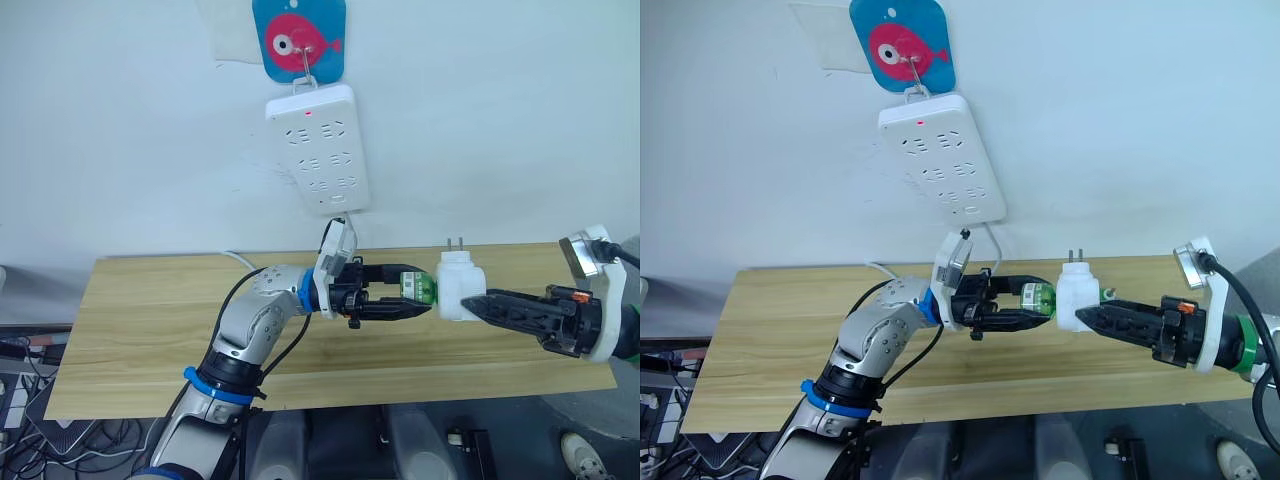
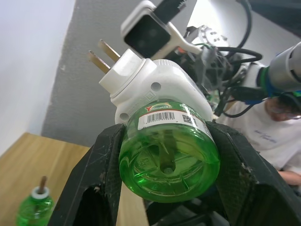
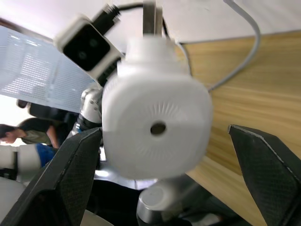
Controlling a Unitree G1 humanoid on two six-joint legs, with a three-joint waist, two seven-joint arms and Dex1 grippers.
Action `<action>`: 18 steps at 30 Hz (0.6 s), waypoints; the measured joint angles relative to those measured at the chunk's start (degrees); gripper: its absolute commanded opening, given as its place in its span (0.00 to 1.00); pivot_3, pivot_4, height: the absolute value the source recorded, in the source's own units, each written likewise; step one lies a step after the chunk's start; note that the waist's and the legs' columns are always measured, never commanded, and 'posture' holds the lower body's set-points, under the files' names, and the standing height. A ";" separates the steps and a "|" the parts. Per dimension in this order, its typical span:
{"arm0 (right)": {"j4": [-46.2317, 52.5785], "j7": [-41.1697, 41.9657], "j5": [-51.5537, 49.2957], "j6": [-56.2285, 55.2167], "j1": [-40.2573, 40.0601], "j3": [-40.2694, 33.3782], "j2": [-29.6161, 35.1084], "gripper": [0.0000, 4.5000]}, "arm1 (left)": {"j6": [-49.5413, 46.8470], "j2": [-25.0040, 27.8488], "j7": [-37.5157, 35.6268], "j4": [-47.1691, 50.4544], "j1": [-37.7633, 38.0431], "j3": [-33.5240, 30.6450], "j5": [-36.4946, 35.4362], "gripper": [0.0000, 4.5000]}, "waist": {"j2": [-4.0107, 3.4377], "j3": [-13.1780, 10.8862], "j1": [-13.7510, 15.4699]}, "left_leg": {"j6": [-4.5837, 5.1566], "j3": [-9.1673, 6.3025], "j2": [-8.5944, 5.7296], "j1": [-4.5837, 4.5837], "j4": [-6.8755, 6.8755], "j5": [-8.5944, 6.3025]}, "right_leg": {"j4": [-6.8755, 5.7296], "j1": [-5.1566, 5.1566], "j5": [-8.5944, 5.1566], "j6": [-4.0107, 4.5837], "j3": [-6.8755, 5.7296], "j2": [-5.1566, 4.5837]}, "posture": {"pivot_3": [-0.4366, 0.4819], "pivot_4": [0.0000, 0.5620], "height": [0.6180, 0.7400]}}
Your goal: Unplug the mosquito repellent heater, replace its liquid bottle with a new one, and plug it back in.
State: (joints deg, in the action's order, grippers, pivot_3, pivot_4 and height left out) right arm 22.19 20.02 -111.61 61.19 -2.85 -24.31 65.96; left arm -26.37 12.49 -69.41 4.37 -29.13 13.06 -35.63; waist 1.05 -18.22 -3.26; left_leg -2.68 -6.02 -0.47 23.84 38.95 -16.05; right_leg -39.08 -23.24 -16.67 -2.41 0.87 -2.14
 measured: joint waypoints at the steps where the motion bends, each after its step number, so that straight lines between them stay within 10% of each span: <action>1: -0.79 0.88 0.00 0.38 0.42 0.04 -0.22 0.99 | -0.60 0.20 -0.03 0.25 0.00 0.00 -0.44 0.51 | 0.00 0.00 0.01 | 0.00 -0.01 0.00 0.01 0.00 0.00 | 0.00 0.00 0.00 0.00 -0.01 0.00 | 0.36 0.53 1.00; 14: 1.29 1.36 0.03 0.13 2.93 3.91 0.80 0.99 | -0.74 0.30 0.03 0.56 -0.04 0.11 -0.66 0.51 | 0.00 0.00 -0.03 | 0.01 0.01 -0.01 0.00 0.02 -0.01 | -0.02 0.00 0.00 0.00 0.01 -0.01 | 0.36 0.54 1.00; 18: 1.24 0.46 -0.05 -0.65 3.65 4.47 0.79 0.72 | -0.74 0.86 -0.13 0.57 0.02 0.48 -0.52 0.51 | 0.00 0.00 0.01 | 0.01 -0.01 0.00 0.02 0.02 0.00 | 0.00 0.00 0.00 0.00 -0.01 -0.01 | 0.37 0.54 1.00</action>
State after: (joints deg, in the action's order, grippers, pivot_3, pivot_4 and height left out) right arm 23.42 20.48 -111.67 60.54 0.80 -19.84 66.75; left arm -27.11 13.35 -69.54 4.94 -29.11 13.54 -36.15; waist 1.05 -18.22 -3.25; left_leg -2.67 -6.03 -0.47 23.86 38.97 -16.05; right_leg -39.09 -23.24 -16.67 -2.41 0.86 -2.15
